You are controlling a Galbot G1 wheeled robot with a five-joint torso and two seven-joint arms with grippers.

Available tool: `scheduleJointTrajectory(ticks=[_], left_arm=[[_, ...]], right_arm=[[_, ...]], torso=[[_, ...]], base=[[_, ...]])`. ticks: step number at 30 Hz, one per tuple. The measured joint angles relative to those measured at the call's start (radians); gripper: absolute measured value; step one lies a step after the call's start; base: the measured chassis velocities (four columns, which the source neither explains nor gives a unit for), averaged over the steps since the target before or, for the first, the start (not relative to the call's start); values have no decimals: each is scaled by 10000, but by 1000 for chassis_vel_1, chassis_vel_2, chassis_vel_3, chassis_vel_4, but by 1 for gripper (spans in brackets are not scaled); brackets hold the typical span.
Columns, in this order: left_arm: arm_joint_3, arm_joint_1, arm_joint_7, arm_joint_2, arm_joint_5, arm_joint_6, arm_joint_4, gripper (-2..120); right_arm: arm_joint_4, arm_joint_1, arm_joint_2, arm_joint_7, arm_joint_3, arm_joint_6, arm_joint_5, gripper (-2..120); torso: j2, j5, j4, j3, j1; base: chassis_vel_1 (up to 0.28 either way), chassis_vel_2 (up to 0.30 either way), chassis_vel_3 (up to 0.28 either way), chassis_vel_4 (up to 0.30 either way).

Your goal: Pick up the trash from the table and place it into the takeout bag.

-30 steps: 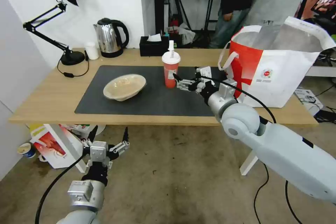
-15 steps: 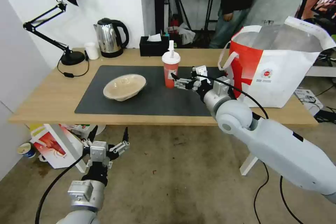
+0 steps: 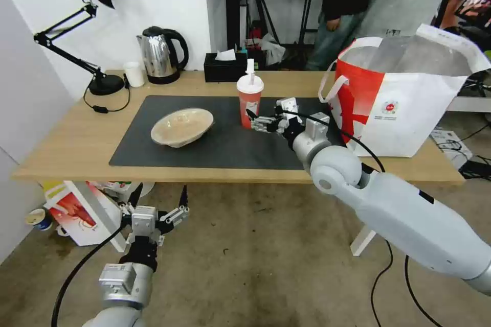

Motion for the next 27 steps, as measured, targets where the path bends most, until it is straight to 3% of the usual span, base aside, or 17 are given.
scheduleJointTrajectory(ticks=[27], left_arm=[[0,0,0,0,0,0,0,100]], right_arm=[[-1645,618,1043,0,-361,-39,-87,100]], torso=[[0,-1,0,0,0]], base=[[0,0,0,0]])
